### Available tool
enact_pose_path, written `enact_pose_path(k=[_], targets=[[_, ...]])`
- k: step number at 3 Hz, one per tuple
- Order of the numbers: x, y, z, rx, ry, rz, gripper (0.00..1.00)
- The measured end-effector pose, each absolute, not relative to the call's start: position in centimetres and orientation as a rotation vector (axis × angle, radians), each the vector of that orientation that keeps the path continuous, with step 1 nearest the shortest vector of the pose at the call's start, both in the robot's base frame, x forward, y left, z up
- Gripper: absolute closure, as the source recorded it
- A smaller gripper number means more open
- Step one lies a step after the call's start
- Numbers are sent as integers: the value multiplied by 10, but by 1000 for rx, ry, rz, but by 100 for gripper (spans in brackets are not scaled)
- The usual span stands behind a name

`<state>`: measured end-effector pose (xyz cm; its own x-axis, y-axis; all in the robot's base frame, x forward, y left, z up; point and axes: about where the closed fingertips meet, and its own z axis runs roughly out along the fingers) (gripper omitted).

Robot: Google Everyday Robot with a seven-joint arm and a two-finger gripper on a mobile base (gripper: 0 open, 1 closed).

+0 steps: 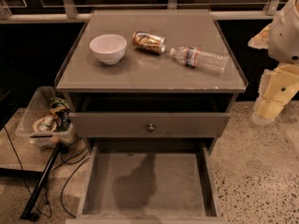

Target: Place water bottle into middle drawer

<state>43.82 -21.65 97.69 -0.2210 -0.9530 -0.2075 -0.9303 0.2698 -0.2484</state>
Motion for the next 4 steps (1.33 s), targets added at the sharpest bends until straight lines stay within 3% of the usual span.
enact_pose_path(k=[2, 4], targets=[[445, -211, 975, -1682, 2199, -80, 0], [485, -212, 969, -1522, 2106, -16, 0]])
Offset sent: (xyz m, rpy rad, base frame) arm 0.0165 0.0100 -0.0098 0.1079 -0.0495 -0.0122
